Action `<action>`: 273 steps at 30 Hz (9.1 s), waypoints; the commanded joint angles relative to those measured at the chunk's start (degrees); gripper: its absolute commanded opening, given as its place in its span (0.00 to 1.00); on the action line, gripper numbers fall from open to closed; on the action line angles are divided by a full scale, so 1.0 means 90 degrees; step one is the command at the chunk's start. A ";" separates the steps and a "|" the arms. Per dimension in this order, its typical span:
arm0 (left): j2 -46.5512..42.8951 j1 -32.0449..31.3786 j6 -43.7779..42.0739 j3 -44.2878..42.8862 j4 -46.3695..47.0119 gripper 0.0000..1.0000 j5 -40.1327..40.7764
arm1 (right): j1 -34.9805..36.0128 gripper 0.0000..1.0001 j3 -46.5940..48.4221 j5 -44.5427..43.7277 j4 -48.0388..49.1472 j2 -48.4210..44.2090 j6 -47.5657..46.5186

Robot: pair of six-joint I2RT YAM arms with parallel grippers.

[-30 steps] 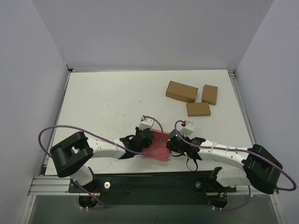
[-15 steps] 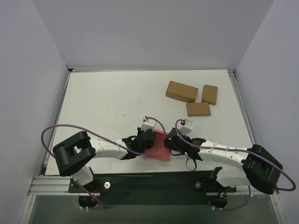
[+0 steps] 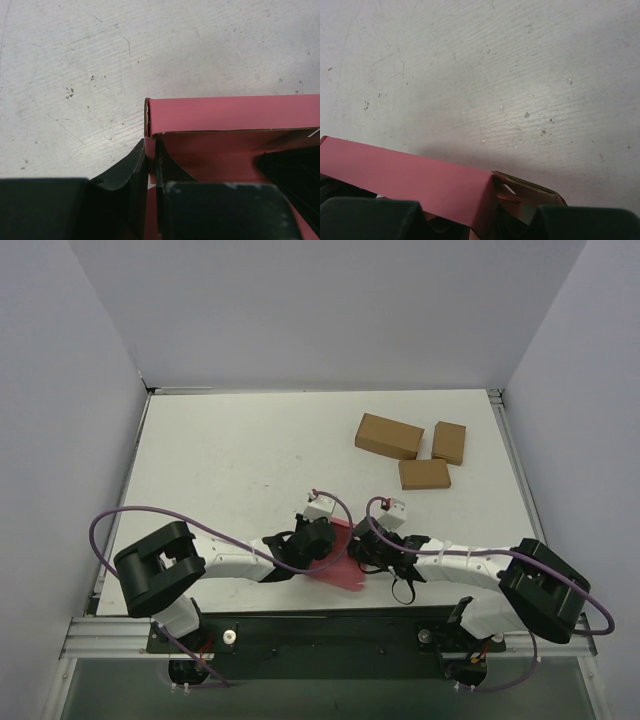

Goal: Fold the paper box

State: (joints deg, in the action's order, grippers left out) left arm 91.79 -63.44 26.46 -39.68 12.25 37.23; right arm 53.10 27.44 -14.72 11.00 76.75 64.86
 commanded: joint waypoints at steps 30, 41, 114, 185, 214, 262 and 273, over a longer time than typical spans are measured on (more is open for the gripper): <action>-0.0384 0.0311 0.0088 0.0122 -0.0199 0.00 -0.0143 | -0.2043 0.44 -0.0539 0.0365 -0.1889 -0.2973 -0.2274; -0.0326 0.0301 0.0117 0.0112 -0.0140 0.00 -0.0153 | -0.1799 0.43 -0.1115 0.1848 0.0505 -0.2151 -0.3192; -0.0414 -0.0119 -0.0215 -0.0102 -0.0121 0.00 0.0453 | -0.0022 0.00 0.0349 -0.2834 -0.0322 0.0094 -0.3429; -0.5687 0.2459 0.0068 0.1100 -0.2023 0.75 -0.4566 | -0.1623 0.00 0.4450 0.3110 -0.6183 0.2651 -0.5185; -0.3979 0.3611 -0.0098 0.0053 -0.2533 0.83 -0.6023 | -0.2979 0.66 0.5820 0.2593 -0.6292 0.1709 -0.4844; -0.4719 0.1871 0.1671 0.1940 -0.1145 0.79 -0.4068 | -0.2131 0.65 0.2372 0.1969 -0.1594 0.0195 -0.3691; -0.1952 0.4411 -0.0079 0.0134 0.0297 0.78 -0.6137 | -0.0316 0.61 -0.0302 0.0689 -0.0435 -0.2053 -0.2550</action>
State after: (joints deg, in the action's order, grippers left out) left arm 64.40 -26.98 32.25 -30.79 6.26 -9.21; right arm 45.06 30.83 -2.61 0.49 60.93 35.83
